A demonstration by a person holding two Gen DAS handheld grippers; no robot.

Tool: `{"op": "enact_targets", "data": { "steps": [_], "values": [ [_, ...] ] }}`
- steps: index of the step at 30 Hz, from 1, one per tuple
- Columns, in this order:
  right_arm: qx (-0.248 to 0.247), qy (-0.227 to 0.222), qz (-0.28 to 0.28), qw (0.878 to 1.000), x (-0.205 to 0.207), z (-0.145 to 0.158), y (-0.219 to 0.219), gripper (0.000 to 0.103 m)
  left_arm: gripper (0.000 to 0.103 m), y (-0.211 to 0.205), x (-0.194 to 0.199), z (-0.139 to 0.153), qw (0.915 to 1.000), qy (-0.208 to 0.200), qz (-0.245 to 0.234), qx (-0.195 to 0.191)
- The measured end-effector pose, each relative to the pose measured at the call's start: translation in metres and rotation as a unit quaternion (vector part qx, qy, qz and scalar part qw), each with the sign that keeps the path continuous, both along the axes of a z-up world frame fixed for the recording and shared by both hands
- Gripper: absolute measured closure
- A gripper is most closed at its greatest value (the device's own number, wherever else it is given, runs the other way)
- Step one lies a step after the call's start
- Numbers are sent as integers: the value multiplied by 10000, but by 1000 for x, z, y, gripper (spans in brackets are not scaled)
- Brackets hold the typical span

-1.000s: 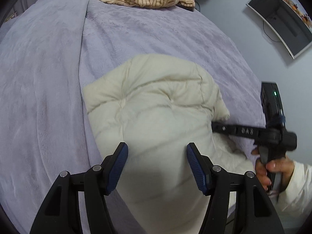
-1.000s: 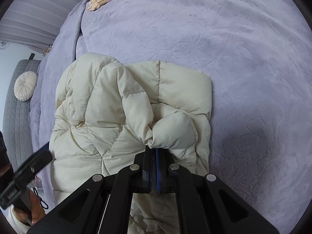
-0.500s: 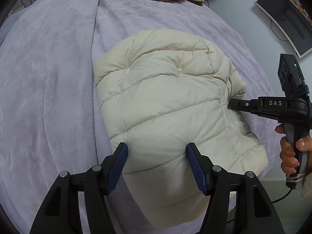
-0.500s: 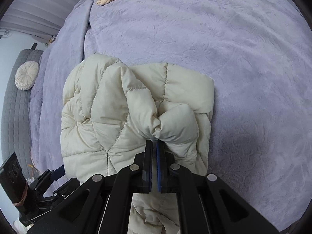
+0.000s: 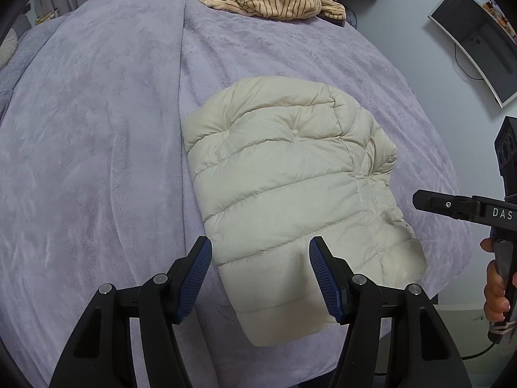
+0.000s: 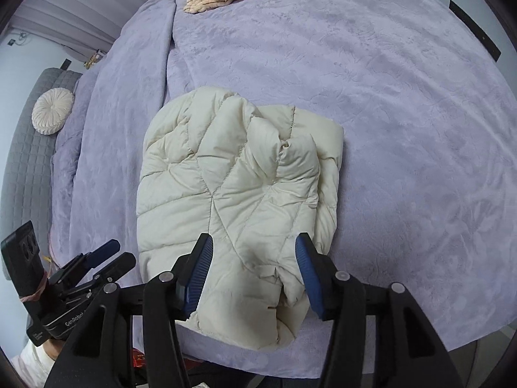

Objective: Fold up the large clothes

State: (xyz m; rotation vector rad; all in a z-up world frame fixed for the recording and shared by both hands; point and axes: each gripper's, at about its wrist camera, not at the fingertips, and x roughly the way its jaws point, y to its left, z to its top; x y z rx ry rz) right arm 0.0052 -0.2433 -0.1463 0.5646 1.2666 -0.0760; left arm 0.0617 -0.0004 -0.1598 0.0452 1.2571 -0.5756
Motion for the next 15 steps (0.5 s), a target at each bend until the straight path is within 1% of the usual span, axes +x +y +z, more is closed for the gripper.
{"op": "enact_targets", "data": {
  "steps": [4, 8, 10, 12, 13, 15],
  "values": [
    [-131, 19, -12, 9999, -8, 9, 10, 46, 39, 12, -5, 10, 9999, -97, 45, 59],
    [-238, 73, -51, 9997, -19, 15, 22, 45, 39, 23, -9, 14, 9998, -112, 70, 166],
    [-301, 99, -90, 9995, -24, 17, 27, 39, 39, 29, -13, 15, 9997, -106, 70, 207],
    [-378, 107, -132, 9991, -30, 19, 33, 39, 38, 36, -15, 15, 9997, -71, 79, 235],
    [-447, 124, -155, 9988, -33, 21, 36, 39, 24, 40, -16, 16, 9996, -48, 103, 260],
    [-530, 162, -217, 9982, -40, 25, 41, 38, 2, 46, -20, 19, 9994, -96, 201, 277]
  ]
}}
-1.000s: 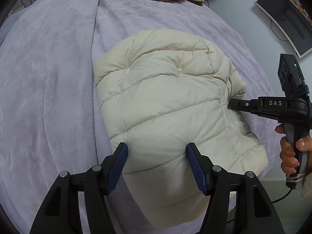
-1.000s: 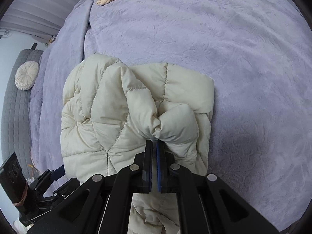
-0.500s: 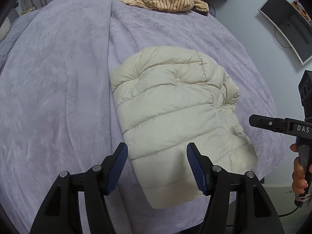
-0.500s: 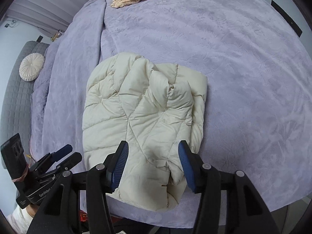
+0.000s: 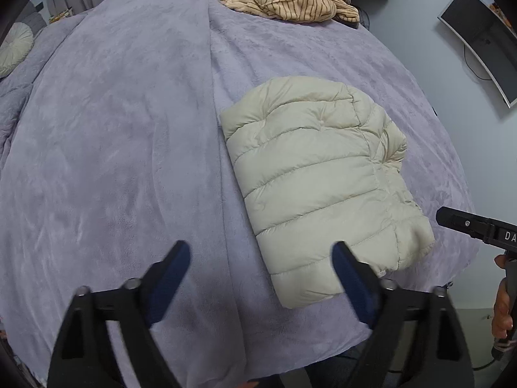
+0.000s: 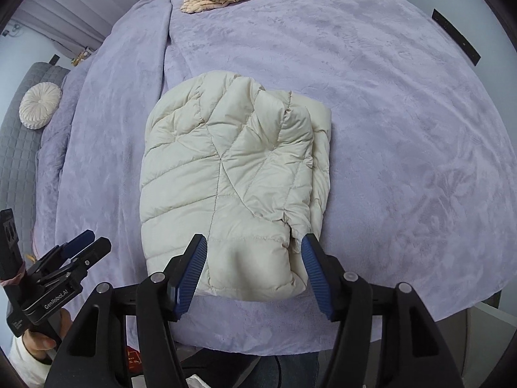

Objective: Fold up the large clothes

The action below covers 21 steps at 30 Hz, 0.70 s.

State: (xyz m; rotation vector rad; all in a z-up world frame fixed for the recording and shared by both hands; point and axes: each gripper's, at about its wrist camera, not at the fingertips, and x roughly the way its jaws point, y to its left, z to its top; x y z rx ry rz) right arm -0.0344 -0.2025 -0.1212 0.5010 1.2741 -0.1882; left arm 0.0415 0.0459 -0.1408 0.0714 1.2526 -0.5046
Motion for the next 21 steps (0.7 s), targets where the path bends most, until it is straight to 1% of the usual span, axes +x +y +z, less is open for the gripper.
{"op": "enact_targets", "data": {
  "steps": [2, 3, 6, 7, 10, 11, 12, 14, 16, 17, 19, 21],
  "values": [
    [-65, 8, -44, 10000, -5, 5, 4, 31, 2, 5, -4, 7, 9999, -126, 43, 8],
    [-111, -5, -50, 9999, -7, 9, 6, 25, 2, 7, -6, 10, 9998, -160, 63, 39],
    [-264, -43, -33, 9996, -11, 20, 13, 23, 1, 12, -8, 22, 9995, -235, 193, 60],
    [-313, -41, -27, 9995, -11, 24, 16, 18, 1, 13, -9, 28, 9992, -299, 260, 71],
    [-478, -69, 7, 9988, -12, 36, 23, 9, 1, 14, -14, 47, 9970, -575, 471, 220],
    [-537, -122, 39, 9985, -11, 40, 24, 2, 1, 14, -15, 53, 9960, -660, 543, 259],
    [-602, -225, 63, 9979, -11, 45, 27, 0, 1, 15, -17, 58, 9953, -714, 612, 247],
    [-783, -416, 93, 9960, -12, 55, 30, 0, 1, 13, -20, 67, 9945, -688, 757, 231],
    [-963, -497, 117, 9940, -13, 64, 33, 0, 1, 9, -23, 72, 9938, -596, 873, 337],
    [-1031, -503, 117, 9933, -13, 68, 34, 0, 1, 7, -25, 75, 9934, -568, 928, 372],
    [-1151, -422, 113, 9924, -13, 76, 34, 0, 1, 4, -29, 84, 9922, -551, 1078, 305],
    [-1167, -418, 177, 9921, -14, 84, 37, 0, 1, 0, -37, 95, 9909, -625, 1162, 270]
  ]
}}
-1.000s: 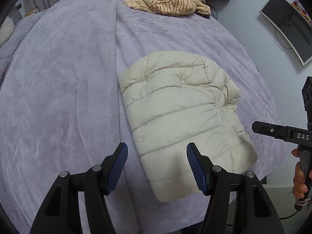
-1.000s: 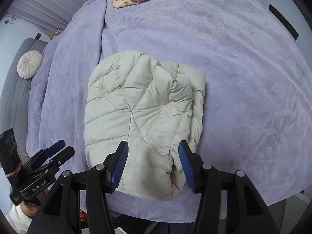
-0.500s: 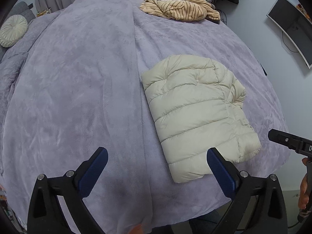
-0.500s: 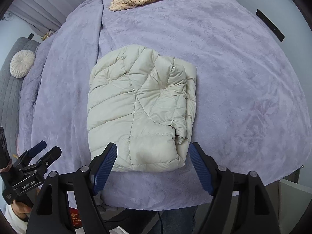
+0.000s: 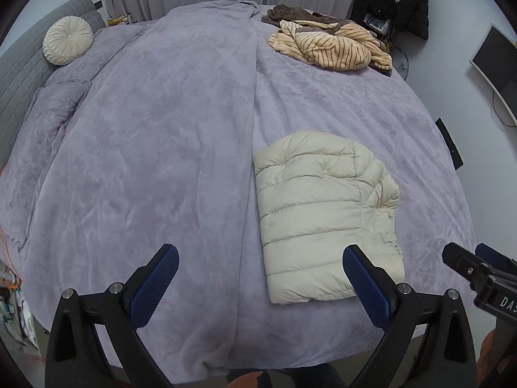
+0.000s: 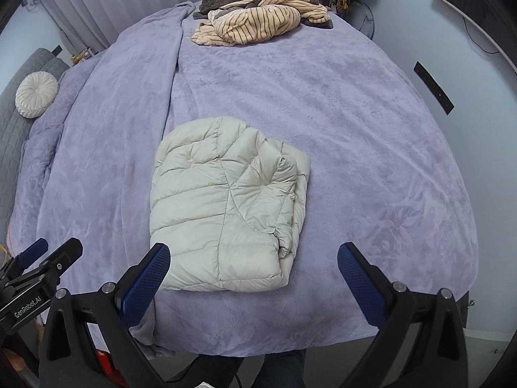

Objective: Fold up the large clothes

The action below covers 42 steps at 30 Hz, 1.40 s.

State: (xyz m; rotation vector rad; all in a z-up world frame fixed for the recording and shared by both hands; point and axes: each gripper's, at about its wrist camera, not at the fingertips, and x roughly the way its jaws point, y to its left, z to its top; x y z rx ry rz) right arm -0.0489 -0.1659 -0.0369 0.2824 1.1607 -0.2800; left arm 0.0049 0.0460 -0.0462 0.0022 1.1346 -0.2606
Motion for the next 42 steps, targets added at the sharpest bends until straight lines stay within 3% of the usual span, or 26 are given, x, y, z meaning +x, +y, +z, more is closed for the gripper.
{"op": "enact_targets", "data": {
  "steps": [5, 15, 42],
  "values": [
    [-216, -97, 128, 9996, -10, 21, 10, 0, 1, -14, -19, 17, 9994, -264, -40, 225],
    [-618, -362, 274, 9971, -23, 47, 23, 0, 1, -22, -34, 20, 9990, -205, -24, 397],
    [-563, -377, 213, 9975, -29, 49, 26, 0, 1, -24, -40, 29, 9982, -362, -110, 466]
  ]
}}
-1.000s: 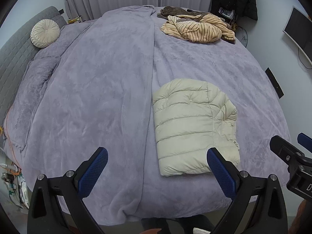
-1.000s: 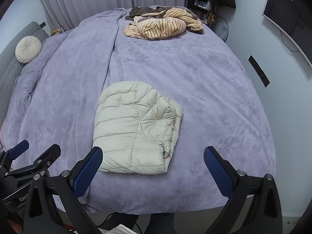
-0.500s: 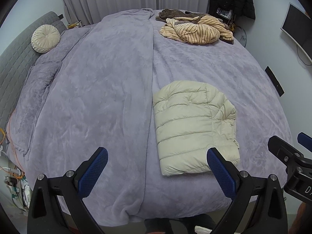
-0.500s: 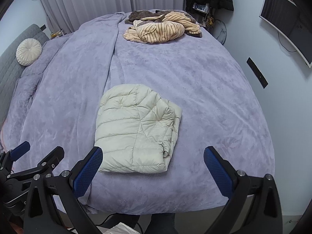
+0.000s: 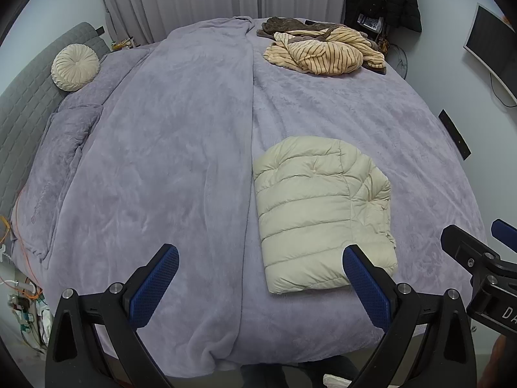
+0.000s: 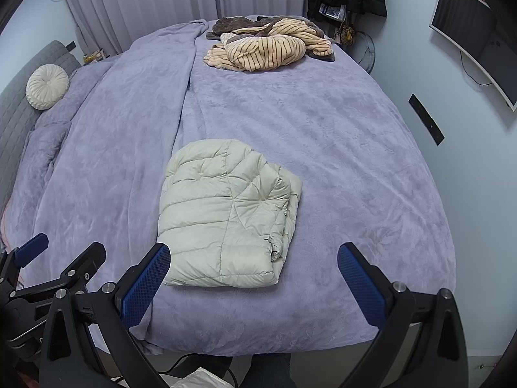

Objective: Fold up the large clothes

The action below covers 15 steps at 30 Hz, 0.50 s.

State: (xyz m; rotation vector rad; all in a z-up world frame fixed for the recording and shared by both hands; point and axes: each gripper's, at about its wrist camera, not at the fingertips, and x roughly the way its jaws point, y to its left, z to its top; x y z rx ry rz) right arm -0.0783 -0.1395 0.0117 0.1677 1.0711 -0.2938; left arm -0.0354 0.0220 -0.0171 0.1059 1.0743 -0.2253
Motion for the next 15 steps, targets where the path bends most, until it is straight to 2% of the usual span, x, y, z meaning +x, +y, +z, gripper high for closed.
{"op": "enact_targets", "data": {
  "steps": [15],
  "values": [
    [3, 10, -2, 10000, 0, 0, 0, 0, 1, 1, 2, 0, 10000, 13, -14, 7]
  ]
}}
